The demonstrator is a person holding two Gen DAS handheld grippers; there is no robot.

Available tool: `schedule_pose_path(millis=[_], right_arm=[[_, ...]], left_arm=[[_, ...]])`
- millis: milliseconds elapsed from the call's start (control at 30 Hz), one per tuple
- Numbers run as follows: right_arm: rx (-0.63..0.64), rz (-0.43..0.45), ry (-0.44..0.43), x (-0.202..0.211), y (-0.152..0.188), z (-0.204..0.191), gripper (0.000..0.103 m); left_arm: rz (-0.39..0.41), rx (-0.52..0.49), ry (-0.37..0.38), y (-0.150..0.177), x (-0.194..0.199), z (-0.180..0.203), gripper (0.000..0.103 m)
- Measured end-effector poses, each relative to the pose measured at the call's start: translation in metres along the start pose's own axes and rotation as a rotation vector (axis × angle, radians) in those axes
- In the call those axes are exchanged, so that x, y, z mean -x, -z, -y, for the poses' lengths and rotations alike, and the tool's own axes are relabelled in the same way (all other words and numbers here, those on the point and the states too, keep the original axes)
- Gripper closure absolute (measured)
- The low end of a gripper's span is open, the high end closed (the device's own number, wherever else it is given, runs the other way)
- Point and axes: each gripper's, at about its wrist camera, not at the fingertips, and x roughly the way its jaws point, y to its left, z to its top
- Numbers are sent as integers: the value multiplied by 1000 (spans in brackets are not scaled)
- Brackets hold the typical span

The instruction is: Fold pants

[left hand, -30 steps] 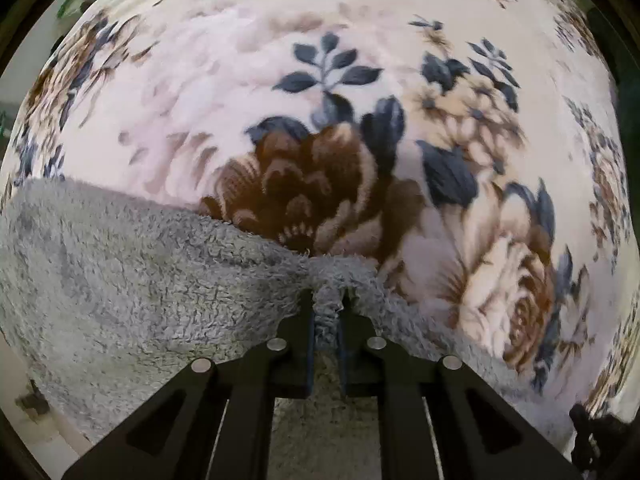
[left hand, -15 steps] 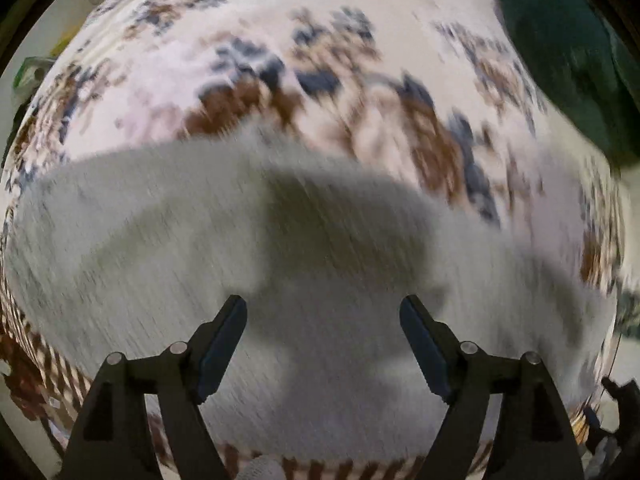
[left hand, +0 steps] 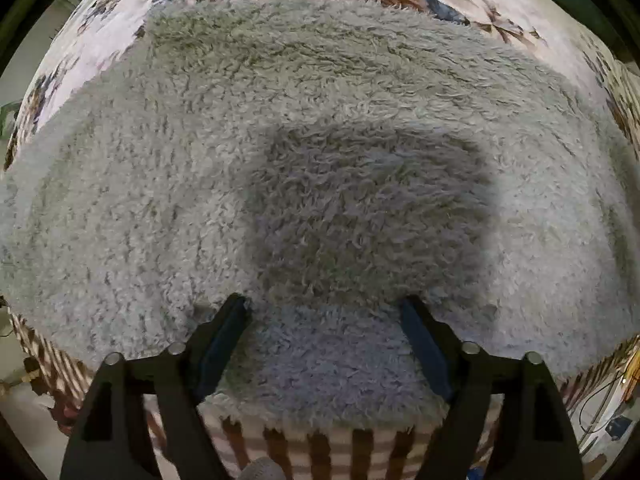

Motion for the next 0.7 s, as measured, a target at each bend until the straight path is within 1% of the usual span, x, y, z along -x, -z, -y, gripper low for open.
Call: schedule_pose_path(millis=[33, 67, 100, 167, 200, 233, 267, 333, 367, 433, 467, 533, 567, 600, 633, 700], right_arm=[[7, -6, -16, 0, 4, 4, 36], [2, -32, -30, -6, 8, 10, 36], [-23, -50, -47, -12, 11, 17, 36], [-62, -71, -123, -24, 15, 27, 36], [-77, -77, -163, -33, 16, 30, 36], [-100, -74, -224, -43, 16, 34, 36], [-114, -71, -264, -53, 14, 35, 36], [-139, -56, -314, -71, 11, 37, 35], [-151, -31, -362, -76, 9, 38, 35], [-156, -4, -427, -80, 7, 35, 35], [-158, 7, -465, -80, 7, 34, 37], [-148, 41, -571, -76, 7, 26, 42], [-119, 50, -591, -71, 8, 20, 42], [-85, 51, -592, -70, 7, 14, 42], [-42, 42, -562, -75, 5, 5, 42], [-47, 3, -520, -94, 0, 0, 42]], left_arm=[[-7, 11, 12, -1, -4, 0, 15], [-10, 24, 26, -4, -9, -1, 13], [-11, 29, 32, -6, -14, -2, 11], [-13, 33, 37, -10, -21, -1, 5], [-13, 31, 34, -13, -23, 1, 1], [-15, 33, 31, -17, -25, 3, 0], [-16, 39, 29, -18, -27, 4, 0], [-16, 48, 26, -20, -31, 6, 0], [-16, 50, 25, -19, -33, 8, 0], [-14, 56, 23, -22, -36, 11, 0], [-11, 61, 22, -22, -37, 13, 0], [-9, 70, 26, -28, -39, 10, 0], [-8, 74, 27, -28, -42, 6, 0], [-8, 79, 25, -29, -43, 8, 0], [-7, 82, 23, -29, -43, 7, 0], [0, 87, 17, -30, -44, 4, 0]])
